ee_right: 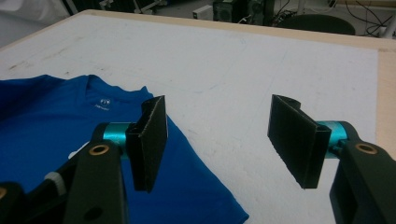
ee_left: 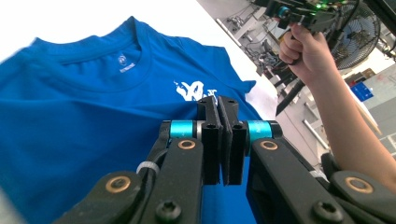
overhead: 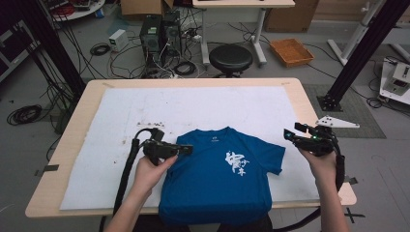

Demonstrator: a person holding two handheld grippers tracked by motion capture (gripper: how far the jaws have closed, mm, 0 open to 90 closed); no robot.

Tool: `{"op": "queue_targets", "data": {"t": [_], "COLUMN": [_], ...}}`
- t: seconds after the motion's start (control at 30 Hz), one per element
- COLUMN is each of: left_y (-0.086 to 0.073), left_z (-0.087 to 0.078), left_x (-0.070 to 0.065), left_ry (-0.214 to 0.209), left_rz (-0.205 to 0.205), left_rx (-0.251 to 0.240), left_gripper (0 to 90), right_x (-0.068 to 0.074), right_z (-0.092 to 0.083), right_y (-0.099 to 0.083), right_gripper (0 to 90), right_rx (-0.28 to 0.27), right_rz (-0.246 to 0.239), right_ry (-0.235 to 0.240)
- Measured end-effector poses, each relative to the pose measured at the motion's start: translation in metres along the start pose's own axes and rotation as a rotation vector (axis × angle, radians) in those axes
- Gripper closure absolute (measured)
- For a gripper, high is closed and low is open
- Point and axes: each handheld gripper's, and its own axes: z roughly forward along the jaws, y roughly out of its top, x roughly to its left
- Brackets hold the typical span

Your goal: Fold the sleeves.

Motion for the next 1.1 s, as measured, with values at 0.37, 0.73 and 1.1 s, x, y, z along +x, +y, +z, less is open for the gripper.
{"op": "queue_targets", "data": {"t": [0.37, 0.73, 1.1], "left_y": [0.001, -0.025, -0.045], "left_z": [0.01, -0.072, -0.099], "left_x": [-0.003, 0.015, 0.043], "left_ry": [0.062, 0.517, 0.618], "left_rz": [0.147, 0.385, 0.361], "left_rx": [-0.086, -0.15, -0.142], "left_gripper": [56.2, 45.5, 42.1], "right_x": [-0.004, -0.014, -0.024], "right_z": [0.001, 0.008, 0.034], "right_y": [-0.004, -0.017, -0.038], "right_gripper": [37.8, 62.8, 61.5], "right_rx": [0.016, 0.172, 0.285], "right_rz": [0.015, 0.021, 0.066], "right_ry": [-0.026, -0.056, -0.072]}}
